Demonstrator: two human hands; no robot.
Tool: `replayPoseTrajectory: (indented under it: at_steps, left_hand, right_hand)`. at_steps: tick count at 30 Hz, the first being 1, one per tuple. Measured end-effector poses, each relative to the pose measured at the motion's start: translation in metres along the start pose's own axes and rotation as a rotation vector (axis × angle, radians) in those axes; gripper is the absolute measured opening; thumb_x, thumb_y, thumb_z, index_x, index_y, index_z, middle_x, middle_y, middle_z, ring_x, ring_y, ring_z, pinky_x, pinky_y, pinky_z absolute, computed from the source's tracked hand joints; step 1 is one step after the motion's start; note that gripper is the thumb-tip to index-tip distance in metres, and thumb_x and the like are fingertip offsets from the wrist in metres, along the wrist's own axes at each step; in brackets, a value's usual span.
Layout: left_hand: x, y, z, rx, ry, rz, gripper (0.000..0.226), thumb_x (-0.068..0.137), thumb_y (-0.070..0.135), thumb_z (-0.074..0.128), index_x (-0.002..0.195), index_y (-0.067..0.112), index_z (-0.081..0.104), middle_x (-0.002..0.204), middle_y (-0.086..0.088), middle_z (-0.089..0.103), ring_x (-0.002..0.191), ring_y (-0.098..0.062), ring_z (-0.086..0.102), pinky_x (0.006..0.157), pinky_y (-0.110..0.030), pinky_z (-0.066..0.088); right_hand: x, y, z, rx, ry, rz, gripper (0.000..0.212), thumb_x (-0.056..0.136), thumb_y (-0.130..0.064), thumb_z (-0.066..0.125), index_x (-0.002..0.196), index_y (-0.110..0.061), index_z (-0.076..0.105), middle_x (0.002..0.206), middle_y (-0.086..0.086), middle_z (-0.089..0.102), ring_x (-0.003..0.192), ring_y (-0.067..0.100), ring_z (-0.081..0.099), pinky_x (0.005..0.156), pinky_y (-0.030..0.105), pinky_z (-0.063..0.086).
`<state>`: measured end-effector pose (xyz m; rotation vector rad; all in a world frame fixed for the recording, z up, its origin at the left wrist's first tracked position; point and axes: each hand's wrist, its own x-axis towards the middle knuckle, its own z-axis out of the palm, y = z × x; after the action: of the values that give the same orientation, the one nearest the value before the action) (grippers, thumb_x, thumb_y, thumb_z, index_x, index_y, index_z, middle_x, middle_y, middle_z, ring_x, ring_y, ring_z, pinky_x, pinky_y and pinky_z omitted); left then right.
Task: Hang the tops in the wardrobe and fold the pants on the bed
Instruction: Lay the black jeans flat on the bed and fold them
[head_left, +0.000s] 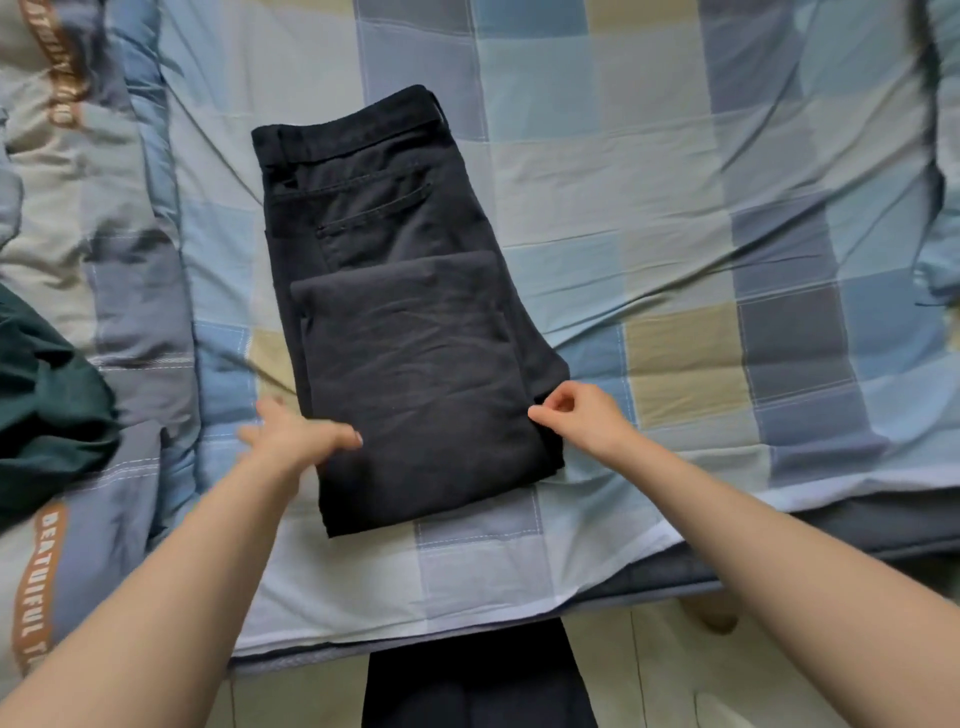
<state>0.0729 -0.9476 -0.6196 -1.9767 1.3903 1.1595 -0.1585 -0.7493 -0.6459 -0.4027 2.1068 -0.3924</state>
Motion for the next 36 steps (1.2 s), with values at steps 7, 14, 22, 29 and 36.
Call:
replayPoseTrajectory:
  at_steps: [7,14,22,29,36]
  left_hand:
    - [0.002,0.163,0.030,0.430,0.242,0.849,0.068,0.087,0.031,0.066,0.147,0.022,0.035,0.148,-0.007,0.041,0.138,-0.033,0.032,0.110,-0.050,0.030]
    - [0.011,0.185,0.062,0.640,0.129,0.912,0.073,0.086,0.038,0.067,0.147,0.026,0.030,0.139,-0.002,0.047,0.130,-0.027,0.040,0.107,-0.051,0.022]
    - [-0.037,0.127,0.033,0.606,0.147,1.045,0.007,0.080,0.025,0.069,0.080,0.025,0.062,0.080,0.010,0.059,0.091,-0.016,0.050,0.079,-0.035,0.016]
    - [-0.101,0.036,-0.014,0.894,-0.505,1.198,0.026,0.066,0.045,0.057,0.077,0.021,0.062,0.075,0.006,0.061,0.068,-0.011,0.055,0.068,-0.031,0.046]
    - [-0.117,0.033,-0.055,0.553,-0.645,1.110,0.030,0.076,0.047,0.066,0.095,0.025,0.069,0.090,0.010,0.065,0.084,-0.010,0.061,0.076,-0.036,0.048]
  right_hand:
    - [0.039,-0.003,-0.044,-0.169,0.109,-0.101,0.011,0.090,-0.016,0.054,0.092,-0.009,0.062,0.096,0.009,0.068,0.096,0.028,0.060,0.083,0.033,0.045]
    - [0.062,-0.009,-0.050,-0.027,-0.041,-0.071,0.017,0.087,-0.021,0.060,0.103,-0.015,0.060,0.103,0.002,0.064,0.094,0.022,0.061,0.088,0.037,0.051]
    - [0.056,-0.028,-0.045,-0.014,-0.179,-0.010,0.020,0.086,-0.029,0.066,0.096,-0.013,0.059,0.085,0.002,0.056,0.081,0.017,0.054,0.076,0.031,0.047]
    - [0.032,-0.072,-0.035,-0.508,-0.036,-0.003,0.025,0.082,-0.022,0.054,0.061,-0.010,0.048,0.075,0.012,0.064,0.077,0.028,0.060,0.063,0.030,0.047]
    - [0.012,-0.114,0.020,-0.637,-0.060,-0.079,0.039,0.095,-0.044,0.047,0.105,-0.008,0.059,0.110,0.015,0.066,0.102,0.033,0.062,0.075,0.033,0.044]
